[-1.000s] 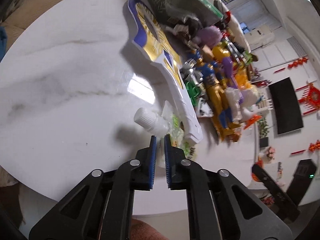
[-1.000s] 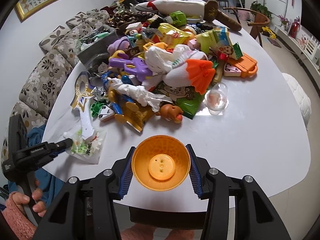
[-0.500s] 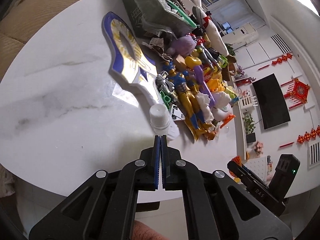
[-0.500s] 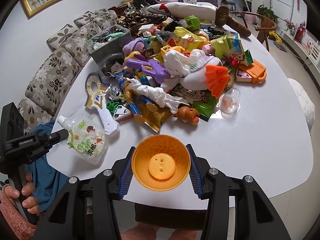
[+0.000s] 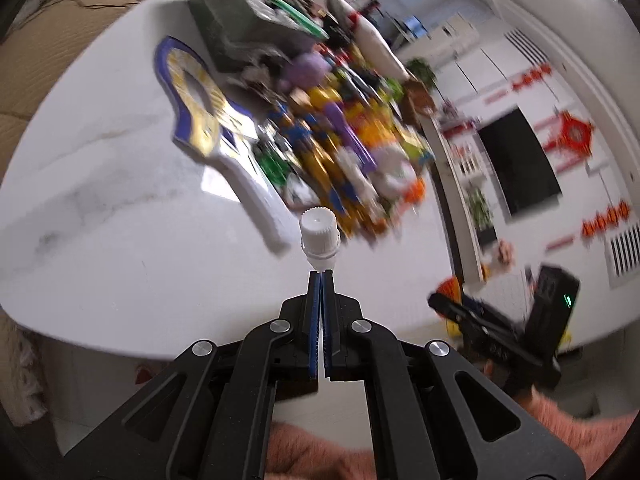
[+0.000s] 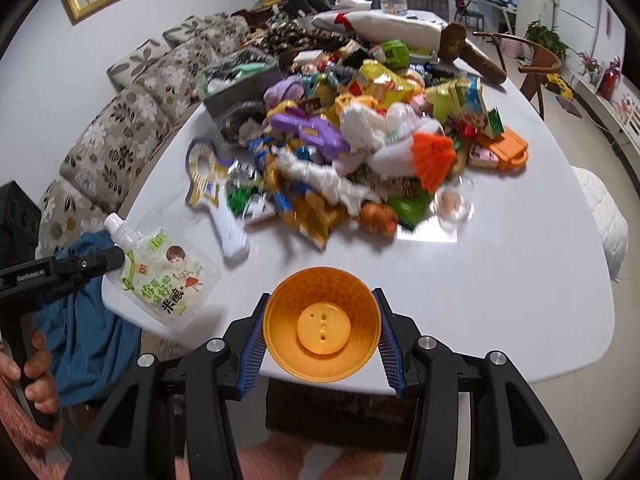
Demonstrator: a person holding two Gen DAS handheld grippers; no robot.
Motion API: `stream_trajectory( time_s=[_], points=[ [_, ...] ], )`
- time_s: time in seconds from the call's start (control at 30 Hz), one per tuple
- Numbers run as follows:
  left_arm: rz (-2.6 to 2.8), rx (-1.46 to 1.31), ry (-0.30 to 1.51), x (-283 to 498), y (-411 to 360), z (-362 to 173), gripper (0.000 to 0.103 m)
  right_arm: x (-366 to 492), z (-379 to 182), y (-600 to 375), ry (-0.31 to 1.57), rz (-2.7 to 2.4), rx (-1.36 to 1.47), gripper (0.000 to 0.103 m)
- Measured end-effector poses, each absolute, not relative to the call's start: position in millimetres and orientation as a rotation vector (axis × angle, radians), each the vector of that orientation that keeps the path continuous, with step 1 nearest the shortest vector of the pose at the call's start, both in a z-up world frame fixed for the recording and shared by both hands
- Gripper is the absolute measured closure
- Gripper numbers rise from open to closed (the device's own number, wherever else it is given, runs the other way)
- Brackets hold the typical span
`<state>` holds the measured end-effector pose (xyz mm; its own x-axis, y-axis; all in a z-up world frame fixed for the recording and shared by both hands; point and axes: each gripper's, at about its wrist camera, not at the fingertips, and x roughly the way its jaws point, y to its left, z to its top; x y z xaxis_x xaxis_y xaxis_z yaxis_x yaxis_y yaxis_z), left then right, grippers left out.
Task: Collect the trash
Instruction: 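Lower both held items into the cardboard box and open both grippers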
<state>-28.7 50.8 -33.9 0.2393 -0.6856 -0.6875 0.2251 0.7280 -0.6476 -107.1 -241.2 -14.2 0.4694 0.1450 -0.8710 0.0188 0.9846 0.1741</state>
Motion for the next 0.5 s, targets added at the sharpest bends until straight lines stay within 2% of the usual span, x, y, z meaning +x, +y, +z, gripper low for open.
stream_trajectory(
  time_s=[0.2,0.3,0.43,0.5],
  points=[
    [-0.777,-0.233,1.293,-80.4,18.2,-59.4,0.102,-155.7,-62.5,-247.0,1.255,0.073,0.175,0.054],
    [-0.822,-0.137,1.365,-98.0,-4.0,-95.5,0.102,-169.5,-108.4,-252.2,1.353,0.040,0.202,0.054],
    [-0.808,-0.053,1.447,-105.3,-32.5,-169.1,0.102,-178.8,-175.5,-258.4,1.434,-0.040,0.168,0.054],
    [-0.790,-0.026,1.474,-105.9,-42.8,-203.3,0.102,-181.8,-207.1,-266.1,1.448,-0.083,0.164,0.043]
  ],
)
